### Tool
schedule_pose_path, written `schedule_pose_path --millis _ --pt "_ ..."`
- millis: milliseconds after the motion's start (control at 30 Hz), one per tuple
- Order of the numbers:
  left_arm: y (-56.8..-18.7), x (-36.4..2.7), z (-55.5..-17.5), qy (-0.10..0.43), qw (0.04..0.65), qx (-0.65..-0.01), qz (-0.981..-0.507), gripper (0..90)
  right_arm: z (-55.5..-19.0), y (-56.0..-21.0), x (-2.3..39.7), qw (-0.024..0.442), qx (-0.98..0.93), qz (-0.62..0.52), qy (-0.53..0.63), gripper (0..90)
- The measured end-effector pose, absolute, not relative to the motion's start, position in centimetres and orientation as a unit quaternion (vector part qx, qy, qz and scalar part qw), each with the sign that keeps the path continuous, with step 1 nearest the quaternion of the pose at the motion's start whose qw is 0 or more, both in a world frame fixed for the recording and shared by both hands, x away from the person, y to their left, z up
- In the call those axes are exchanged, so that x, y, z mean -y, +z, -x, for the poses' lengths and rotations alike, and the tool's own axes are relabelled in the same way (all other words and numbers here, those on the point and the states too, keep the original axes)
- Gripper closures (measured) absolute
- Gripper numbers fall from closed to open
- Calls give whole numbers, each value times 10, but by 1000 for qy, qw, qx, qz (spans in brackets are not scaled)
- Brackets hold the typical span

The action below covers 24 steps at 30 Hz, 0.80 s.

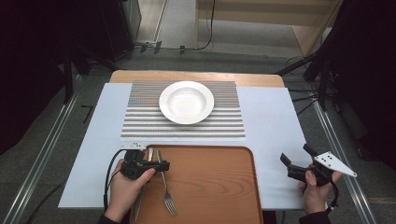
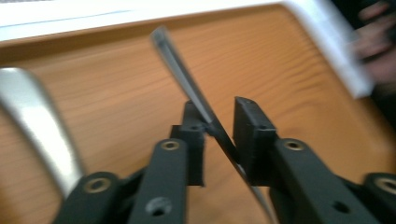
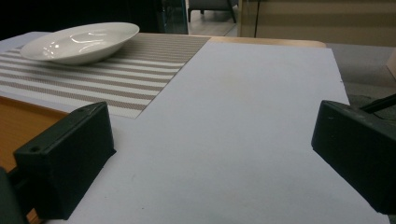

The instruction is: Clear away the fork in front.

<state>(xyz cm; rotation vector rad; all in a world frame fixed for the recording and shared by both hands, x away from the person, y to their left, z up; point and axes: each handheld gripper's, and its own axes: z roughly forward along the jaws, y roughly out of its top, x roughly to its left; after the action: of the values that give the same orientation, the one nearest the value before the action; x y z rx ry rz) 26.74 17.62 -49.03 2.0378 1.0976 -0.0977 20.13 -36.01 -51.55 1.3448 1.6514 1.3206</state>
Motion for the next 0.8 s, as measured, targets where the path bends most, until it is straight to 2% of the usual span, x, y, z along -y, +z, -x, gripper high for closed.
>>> schedule_pose_path --millis 100,200,400,467,500,600,633,800 --pt "-496 -171 -268 -20 367 -430 -825 631 -201 -515 360 312 -627 -509 500 0" --pt "-495 -170 -267 -8 363 -426 -829 624 -202 -516 359 314 -629 -507 499 0" --pt "-491 -172 -260 46 361 -420 -831 493 -202 -516 360 313 -626 -509 501 0" --pt "-487 -175 -254 63 369 -418 -828 489 -201 -516 360 313 -627 -508 501 0" --pt "-485 -175 -251 68 373 -413 -828 516 -201 -516 360 313 -627 -508 501 0" --pt "-484 -172 -240 47 389 -381 -837 847 -202 -516 360 313 -626 -508 502 0" --pt "-484 -168 -236 43 387 -367 -845 895 -202 -516 360 313 -626 -508 502 0" --pt "-490 -149 -224 41 356 -336 -871 897 -202 -516 360 313 -627 -507 501 0"
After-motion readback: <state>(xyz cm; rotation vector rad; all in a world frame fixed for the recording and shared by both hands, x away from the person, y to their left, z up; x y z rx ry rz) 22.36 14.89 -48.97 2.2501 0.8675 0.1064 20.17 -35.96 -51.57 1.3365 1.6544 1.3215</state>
